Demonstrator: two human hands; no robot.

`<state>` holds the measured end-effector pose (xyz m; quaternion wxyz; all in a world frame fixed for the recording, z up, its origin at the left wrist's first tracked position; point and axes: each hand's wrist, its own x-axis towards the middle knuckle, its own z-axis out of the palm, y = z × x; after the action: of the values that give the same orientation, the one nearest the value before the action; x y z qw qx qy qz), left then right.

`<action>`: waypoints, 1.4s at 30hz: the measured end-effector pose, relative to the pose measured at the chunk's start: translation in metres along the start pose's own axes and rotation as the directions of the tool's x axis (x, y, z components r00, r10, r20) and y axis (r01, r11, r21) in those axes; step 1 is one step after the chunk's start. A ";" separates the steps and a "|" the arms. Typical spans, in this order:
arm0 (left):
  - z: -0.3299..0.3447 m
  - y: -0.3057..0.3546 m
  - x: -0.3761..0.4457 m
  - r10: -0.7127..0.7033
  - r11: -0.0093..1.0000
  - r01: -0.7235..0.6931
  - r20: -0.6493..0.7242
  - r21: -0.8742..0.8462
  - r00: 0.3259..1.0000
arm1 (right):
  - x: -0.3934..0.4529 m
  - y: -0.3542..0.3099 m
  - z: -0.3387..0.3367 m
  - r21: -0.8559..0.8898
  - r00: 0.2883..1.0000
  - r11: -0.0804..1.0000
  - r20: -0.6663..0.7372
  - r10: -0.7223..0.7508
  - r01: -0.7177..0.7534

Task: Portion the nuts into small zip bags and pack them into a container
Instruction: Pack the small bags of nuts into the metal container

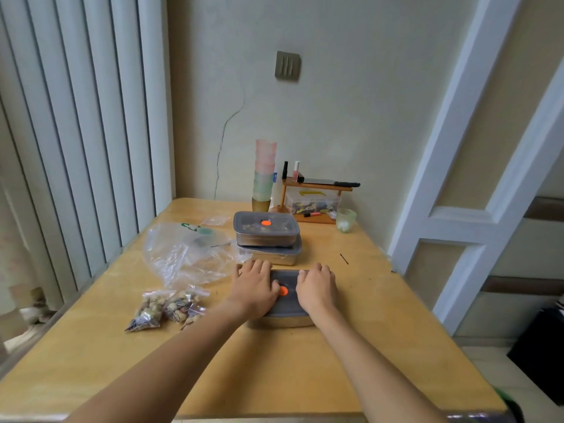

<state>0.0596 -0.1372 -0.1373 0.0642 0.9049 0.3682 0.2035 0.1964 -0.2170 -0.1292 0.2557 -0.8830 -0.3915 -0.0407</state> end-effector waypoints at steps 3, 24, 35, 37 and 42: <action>0.000 0.000 0.002 -0.021 1.000 0.021 0.042 -0.012 0.999 | 0.001 0.003 0.004 -0.059 0.996 0.997 -0.069 -0.054 0.050; -0.018 -0.028 -0.006 -0.260 0.869 0.157 -0.163 -0.469 0.952 | 0.024 0.050 -0.038 0.787 0.777 0.495 -0.032 0.628 -0.368; -0.030 -0.043 -0.012 -0.198 0.932 0.171 -0.053 -0.319 0.979 | 0.003 0.073 -0.031 0.551 0.687 0.546 0.069 0.724 -0.631; -0.036 -0.048 -0.018 -0.196 0.934 0.147 -0.125 -0.325 0.973 | 0.006 0.059 -0.029 0.446 0.722 0.633 0.042 0.691 -0.633; -0.066 -0.077 -0.041 -0.237 0.968 0.190 -0.338 -0.166 0.911 | -0.009 -0.003 -0.026 0.359 0.881 0.872 -0.214 0.423 -0.332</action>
<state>-0.0436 -0.1119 -0.1105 0.0772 0.8014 0.4566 0.3785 0.1913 -0.2345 -0.1079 0.4485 -0.8758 -0.1700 -0.0540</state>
